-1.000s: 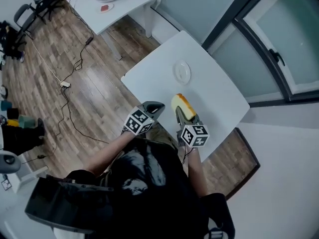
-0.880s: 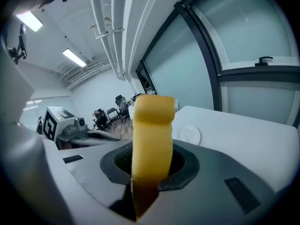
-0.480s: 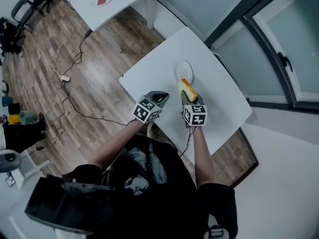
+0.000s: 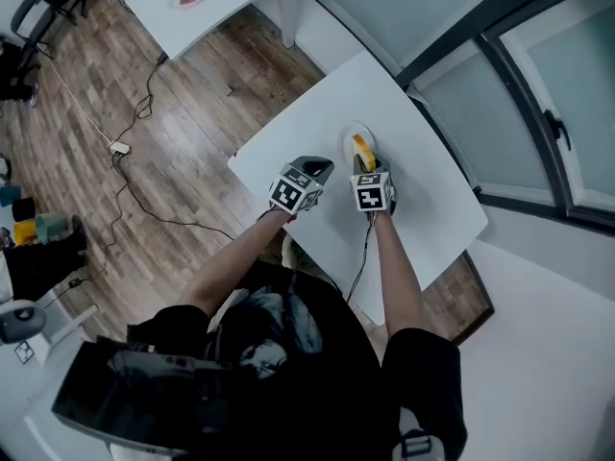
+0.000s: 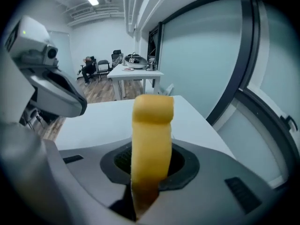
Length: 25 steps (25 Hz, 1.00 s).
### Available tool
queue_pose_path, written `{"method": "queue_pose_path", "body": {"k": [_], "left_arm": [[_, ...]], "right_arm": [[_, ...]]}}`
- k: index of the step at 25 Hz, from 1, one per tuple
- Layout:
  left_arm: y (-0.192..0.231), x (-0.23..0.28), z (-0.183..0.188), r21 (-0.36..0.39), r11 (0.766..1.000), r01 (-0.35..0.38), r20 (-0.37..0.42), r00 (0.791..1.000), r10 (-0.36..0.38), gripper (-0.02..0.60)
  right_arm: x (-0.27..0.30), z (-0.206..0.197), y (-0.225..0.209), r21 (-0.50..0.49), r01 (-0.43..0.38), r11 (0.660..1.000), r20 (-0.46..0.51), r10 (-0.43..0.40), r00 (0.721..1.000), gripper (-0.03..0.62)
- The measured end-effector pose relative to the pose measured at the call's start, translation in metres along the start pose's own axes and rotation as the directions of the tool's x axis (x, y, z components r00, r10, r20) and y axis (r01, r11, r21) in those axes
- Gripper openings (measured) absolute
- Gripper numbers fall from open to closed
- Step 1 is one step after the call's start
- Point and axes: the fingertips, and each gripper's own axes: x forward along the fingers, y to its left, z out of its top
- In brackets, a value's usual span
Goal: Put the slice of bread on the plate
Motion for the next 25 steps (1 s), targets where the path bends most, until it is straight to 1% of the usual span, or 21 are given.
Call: {"method": "queue_pose_path", "body": {"k": [2,4,5,7,8,9,10,11,12,13,15,16,17,19,21,22,23,24,25], "left_arm": [[0.008,0.003,0.003,-0.004,1.0,0.002,-0.007,1.0,-0.002,0.003],[0.013,0.003,0.006,-0.021,1.0,0.004,-0.003,1.0,-0.004,0.004],[0.016,0.003,0.007,-0.03,1.0,0.003,-0.001,1.0,-0.004,0.003],[0.019,0.0,0.001,-0.046,0.999,0.002,-0.009,1.0,-0.002,0.003],[0.02,-0.001,-0.005,-0.055,0.998,0.003,-0.019,1.0,-0.004,0.004],[0.018,-0.002,-0.011,-0.065,0.998,0.008,-0.03,0.999,-0.01,0.003],[0.016,-0.003,-0.017,-0.075,0.997,0.017,-0.04,0.999,-0.02,0.003],[0.013,-0.005,-0.022,-0.083,0.996,0.027,-0.047,0.998,-0.031,0.003],[0.009,-0.007,-0.026,-0.087,0.996,0.035,-0.052,0.998,-0.04,0.003],[0.007,-0.009,-0.03,-0.091,0.995,0.041,-0.054,0.997,-0.046,0.003],[0.004,-0.011,-0.033,-0.108,0.993,0.048,-0.055,0.997,-0.054,0.004],[0.003,-0.013,-0.033,-0.12,0.991,0.052,-0.054,0.997,-0.059,0.004],[0.001,-0.015,-0.033,-0.129,0.99,0.056,-0.051,0.997,-0.063,0.003],[-0.004,-0.02,-0.031,-0.122,0.99,0.064,-0.048,0.996,-0.07,0.003],[-0.009,-0.025,-0.03,-0.096,0.993,0.067,-0.047,0.996,-0.071,0.003],[-0.012,-0.029,-0.029,-0.085,0.994,0.069,-0.043,0.996,-0.073,0.004],[-0.016,-0.035,-0.027,-0.07,0.995,0.074,-0.034,0.997,-0.076,0.003],[-0.022,-0.043,-0.023,-0.047,0.996,0.08,-0.02,0.997,-0.081,0.005],[-0.03,-0.052,-0.018,-0.015,0.996,0.085,-0.003,0.996,-0.085,0.004]], "right_arm": [[0.012,0.003,-0.008,-0.087,0.045,0.995,-0.048,-0.05,0.998,0.095],[0.02,0.01,-0.023,-0.175,0.122,0.977,-0.079,-0.138,0.987,0.096],[0.022,0.015,-0.032,-0.22,0.171,0.96,-0.081,-0.193,0.978,0.095],[0.028,0.022,-0.042,-0.329,0.251,0.91,-0.079,-0.291,0.953,0.097],[0.033,0.019,-0.04,-0.4,0.259,0.879,-0.09,-0.319,0.944,0.097],[0.039,0.011,-0.034,-0.472,0.235,0.849,-0.113,-0.323,0.94,0.097],[0.045,0.003,-0.024,-0.533,0.185,0.826,-0.139,-0.301,0.944,0.097],[0.049,-0.003,-0.012,-0.569,0.122,0.813,-0.163,-0.257,0.953,0.117],[0.052,-0.007,0.001,-0.58,0.06,0.812,-0.184,-0.203,0.962,0.184],[0.054,-0.011,0.011,-0.567,0.006,0.824,-0.203,-0.146,0.968,0.228],[0.052,-0.017,0.028,-0.494,-0.091,0.865,-0.239,-0.035,0.97,0.332],[0.049,-0.019,0.035,-0.459,-0.128,0.879,-0.252,0.009,0.968,0.369],[0.044,-0.021,0.039,-0.437,-0.15,0.887,-0.258,0.037,0.965,0.396],[0.03,-0.027,0.042,-0.407,-0.153,0.901,-0.242,0.055,0.969,0.399],[0.009,-0.031,0.046,-0.353,-0.138,0.925,-0.2,0.069,0.977,0.399],[-0.004,-0.031,0.048,-0.328,-0.123,0.937,-0.161,0.073,0.984,0.399],[-0.021,-0.027,0.051,-0.313,-0.093,0.945,-0.102,0.064,0.993,0.395],[-0.041,-0.021,0.052,-0.303,-0.045,0.952,-0.027,0.038,0.999,0.311],[-0.062,-0.015,0.05,-0.281,0.014,0.96,0.051,0.0,0.999,0.188]]}}
